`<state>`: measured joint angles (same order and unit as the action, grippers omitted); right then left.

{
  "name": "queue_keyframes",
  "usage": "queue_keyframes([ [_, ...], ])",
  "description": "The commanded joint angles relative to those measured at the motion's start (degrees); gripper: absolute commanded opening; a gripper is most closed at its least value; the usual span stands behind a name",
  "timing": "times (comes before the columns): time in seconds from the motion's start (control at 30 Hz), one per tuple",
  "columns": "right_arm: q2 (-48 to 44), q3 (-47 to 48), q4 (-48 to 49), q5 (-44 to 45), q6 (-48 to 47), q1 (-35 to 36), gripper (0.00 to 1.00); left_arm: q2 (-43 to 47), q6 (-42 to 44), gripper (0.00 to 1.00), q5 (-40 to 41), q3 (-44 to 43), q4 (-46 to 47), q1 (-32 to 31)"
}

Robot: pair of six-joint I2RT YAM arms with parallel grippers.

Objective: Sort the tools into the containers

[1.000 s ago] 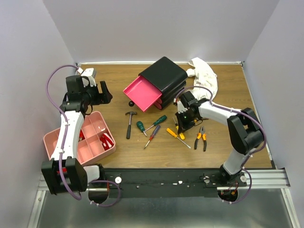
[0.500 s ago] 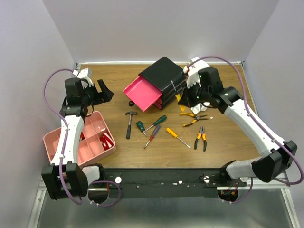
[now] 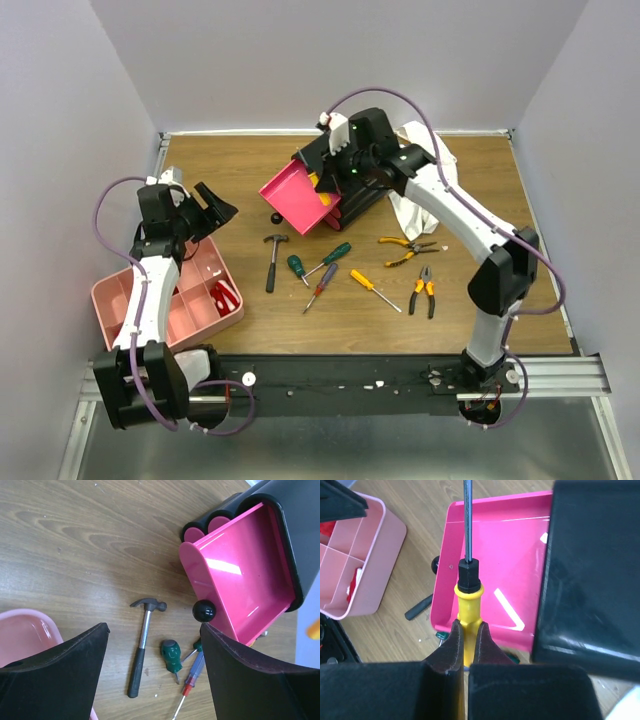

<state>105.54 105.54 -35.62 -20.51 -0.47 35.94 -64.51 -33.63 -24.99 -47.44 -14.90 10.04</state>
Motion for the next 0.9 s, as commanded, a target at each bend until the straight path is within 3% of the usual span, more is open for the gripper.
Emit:
queue_keyframes([
  [0.0, 4.66, 4.5, -0.24, 0.65, 0.29, 1.49, 0.01, 3.6, -2.06, 0.85, -1.81, 1.03, 2.68, 0.68],
  [0.13, 7.83, 6.52, -0.42, 1.52, 2.66, 2.11, 0.01, 4.04, -2.23, 0.86, -1.81, 1.74, 2.94, 1.03],
  [0.17, 8.36, 6.7, -0.51, 1.7, 3.02, 2.11, 0.05, 4.04, -2.41, 0.87, -1.81, 1.91, 2.94, 1.12],
  [0.23, 9.33, 6.87, -1.03, 2.23, 4.25, 2.11, 0.27, 4.04, -3.02, 0.89, -1.72, 2.18, 3.2, 1.38],
  [0.27, 9.42, 6.61, -1.12, 2.49, 4.42, 2.11, 0.42, 3.95, -3.28, 0.89, -2.25, 2.26, 3.55, 1.56],
  [0.37, 6.81, 5.48, -1.39, 2.06, 3.2, 2.11, 0.57, 3.6, -3.55, 0.9, -2.69, 1.74, 4.44, 1.65],
  [0.47, -0.03, 1.27, -1.03, 1.7, -1.09, 2.11, 0.59, 2.64, -3.82, 0.9, -2.25, 0.6, 5.05, 1.65],
  [0.57, -7.08, -10.14, -0.95, 1.97, -6.98, 2.11, 0.59, 1.06, -3.11, 0.9, -2.43, -0.81, 6.19, 1.65],
  [0.7, -19.28, -27.28, -2.35, -0.58, -21.9, 2.11, 0.59, -1.49, -1.71, 0.91, -2.43, -3.44, 6.63, 1.73],
  [0.73, -20.36, -33.32, -1.92, -0.41, -23.59, 2.2, 0.6, -1.76, -1.1, 0.91, -2.34, -3.8, 6.46, 1.65],
  [0.87, -22.3, -42.49, 0.0, -0.68, -30.55, 2.11, 0.6, -2.72, -0.39, 0.91, -1.81, -4.24, 6.11, 1.73],
])
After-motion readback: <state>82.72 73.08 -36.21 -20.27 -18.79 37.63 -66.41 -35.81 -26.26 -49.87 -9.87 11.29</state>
